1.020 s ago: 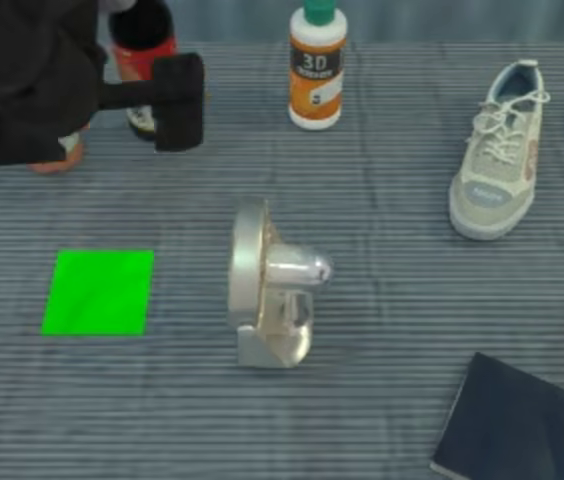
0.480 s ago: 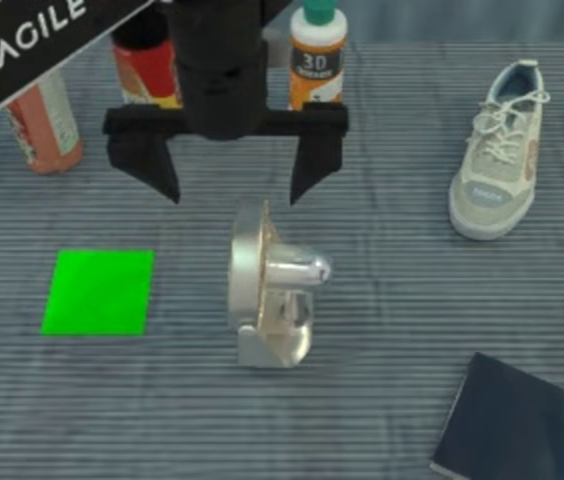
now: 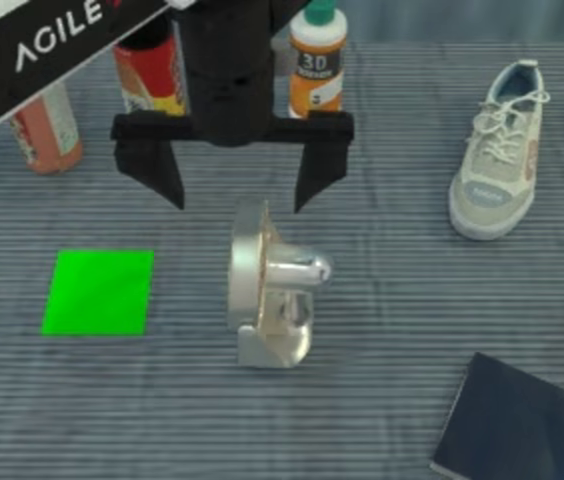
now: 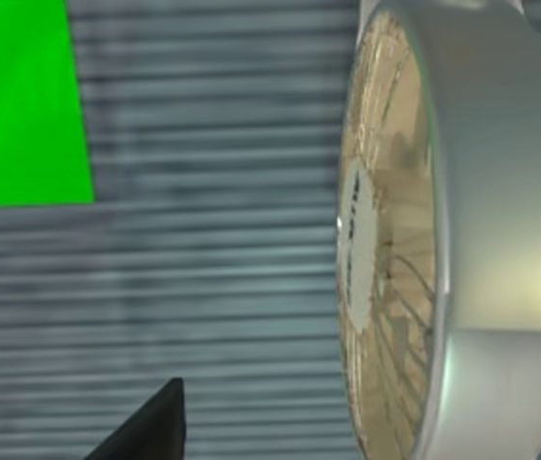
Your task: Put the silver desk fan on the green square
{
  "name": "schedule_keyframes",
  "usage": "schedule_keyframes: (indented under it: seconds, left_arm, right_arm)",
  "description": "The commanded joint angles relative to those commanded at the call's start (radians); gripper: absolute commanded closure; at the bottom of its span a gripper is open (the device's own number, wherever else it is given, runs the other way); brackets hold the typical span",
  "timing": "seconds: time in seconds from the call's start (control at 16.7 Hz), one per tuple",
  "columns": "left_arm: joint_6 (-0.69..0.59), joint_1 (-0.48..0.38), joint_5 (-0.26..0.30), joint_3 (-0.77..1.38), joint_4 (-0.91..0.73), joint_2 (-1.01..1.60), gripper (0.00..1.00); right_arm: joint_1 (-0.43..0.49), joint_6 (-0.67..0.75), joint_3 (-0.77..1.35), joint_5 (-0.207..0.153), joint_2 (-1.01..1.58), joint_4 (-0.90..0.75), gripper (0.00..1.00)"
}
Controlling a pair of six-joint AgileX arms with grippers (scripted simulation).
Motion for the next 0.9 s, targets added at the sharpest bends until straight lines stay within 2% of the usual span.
schedule_keyframes:
  seconds: [0.36, 0.66, 0.9]
  left_arm:
    - [-0.001, -0.001, 0.0, -0.188, 0.168, -0.016, 0.0]
    - [-0.001, -0.002, 0.0, -0.211, 0.191, -0.018, 0.0]
    - [-0.001, -0.002, 0.0, -0.211, 0.191, -0.018, 0.3]
  right_arm:
    - [0.0, 0.0, 0.0, 0.0, 0.0, 0.0, 0.0]
    - [0.0, 0.0, 0.0, 0.0, 0.0, 0.0, 0.0]
    - [0.0, 0.0, 0.0, 0.0, 0.0, 0.0, 0.0]
